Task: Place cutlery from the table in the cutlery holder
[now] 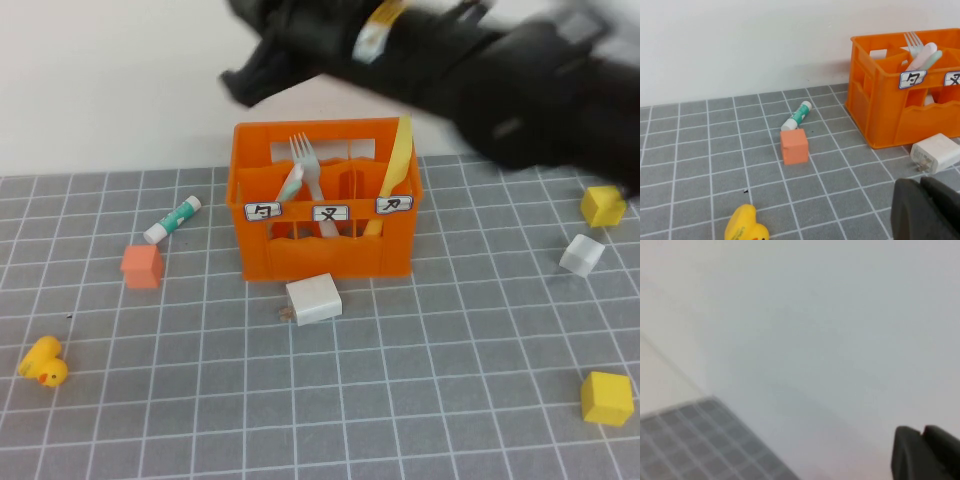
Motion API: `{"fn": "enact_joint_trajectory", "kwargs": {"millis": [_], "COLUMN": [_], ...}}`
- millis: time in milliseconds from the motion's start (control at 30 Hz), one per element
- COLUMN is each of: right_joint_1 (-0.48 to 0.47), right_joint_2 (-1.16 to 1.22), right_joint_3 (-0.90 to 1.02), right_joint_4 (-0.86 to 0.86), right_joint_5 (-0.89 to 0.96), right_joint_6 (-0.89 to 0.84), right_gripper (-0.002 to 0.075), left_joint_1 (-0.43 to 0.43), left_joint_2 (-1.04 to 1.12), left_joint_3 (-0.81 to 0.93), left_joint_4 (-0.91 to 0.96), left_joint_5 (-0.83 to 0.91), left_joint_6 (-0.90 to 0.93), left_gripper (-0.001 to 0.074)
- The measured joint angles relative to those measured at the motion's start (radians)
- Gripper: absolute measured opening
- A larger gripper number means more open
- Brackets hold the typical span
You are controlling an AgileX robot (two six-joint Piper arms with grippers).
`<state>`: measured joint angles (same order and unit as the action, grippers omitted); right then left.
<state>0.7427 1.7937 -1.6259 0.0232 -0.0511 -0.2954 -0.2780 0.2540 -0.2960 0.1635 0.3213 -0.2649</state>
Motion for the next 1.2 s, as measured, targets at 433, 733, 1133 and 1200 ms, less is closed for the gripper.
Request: {"fn": "enact_joint_trajectory", "kwargs": {"millis": [433, 733, 1133, 1200], "right_joint_1": [0.001, 0.001, 0.001, 0.001], "right_joint_2": [-0.430, -0.792, -1.367, -1.446], "right_joint_3": [0.128, 0.643, 1.161, 1.190], "right_joint_4": [-0.137, -0.185, -0.462, -0.476], "right_joint_5": [0.677, 0.558, 0.600, 0.628], "right_joint_6": [-0.201, -0.119, 0.255, 0.286], "right_gripper": [-0.0001, -0.0001, -0.0001, -0.0001], "left_joint_1": [0.000, 0.000, 0.000, 0.000], "left_joint_2": [0.000, 0.000, 0.000, 0.000], "left_joint_3": [0.000, 0.000, 0.003, 0.016], "left_joint_4": [-0.006, -0.006, -0.037, -0.037], "left_joint_5": [-0.071, -0.078, -0.078, -0.095], "left_joint_6": [0.000, 0.000, -0.003, -0.003], "left_gripper": [-0.0001, -0.0001, -0.0001, -0.0001]}}
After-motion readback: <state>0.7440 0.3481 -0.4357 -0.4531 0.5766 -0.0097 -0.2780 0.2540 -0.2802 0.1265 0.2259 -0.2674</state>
